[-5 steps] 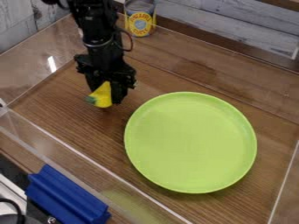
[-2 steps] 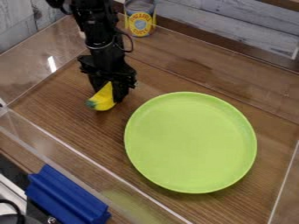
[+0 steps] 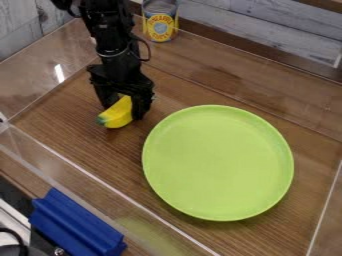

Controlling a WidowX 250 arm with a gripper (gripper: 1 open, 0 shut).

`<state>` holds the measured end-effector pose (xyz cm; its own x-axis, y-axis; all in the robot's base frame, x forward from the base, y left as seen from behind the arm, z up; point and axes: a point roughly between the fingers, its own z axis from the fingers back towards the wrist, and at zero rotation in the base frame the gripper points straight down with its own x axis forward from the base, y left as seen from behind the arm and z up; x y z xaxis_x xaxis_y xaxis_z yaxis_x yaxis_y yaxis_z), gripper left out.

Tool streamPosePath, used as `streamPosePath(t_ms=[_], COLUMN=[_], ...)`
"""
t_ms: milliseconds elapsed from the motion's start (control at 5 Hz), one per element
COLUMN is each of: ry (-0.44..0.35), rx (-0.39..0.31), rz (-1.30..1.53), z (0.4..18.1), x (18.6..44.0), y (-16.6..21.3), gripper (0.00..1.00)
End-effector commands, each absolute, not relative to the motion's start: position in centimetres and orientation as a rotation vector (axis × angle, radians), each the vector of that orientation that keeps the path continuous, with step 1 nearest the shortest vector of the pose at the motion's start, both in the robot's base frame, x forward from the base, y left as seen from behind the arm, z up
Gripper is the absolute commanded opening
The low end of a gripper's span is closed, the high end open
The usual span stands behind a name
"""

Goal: Remove the banana from inside the green plate and put it on the table

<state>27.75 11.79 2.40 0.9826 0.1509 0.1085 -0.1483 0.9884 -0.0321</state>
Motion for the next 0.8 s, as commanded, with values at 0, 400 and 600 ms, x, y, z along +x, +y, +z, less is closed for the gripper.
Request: streamPosePath(t_ms=[0, 400, 600], ry=[-0.156, -0.155, -0.157], rx=[-0.011, -0.027, -0.034], rz=[0.164, 0.185, 0.196], z=[4.4, 5.8, 6.7], x=[28.5, 28.3, 28.2], y=[12.6, 12.9, 13.1], gripper=[1.0, 1.0, 1.0])
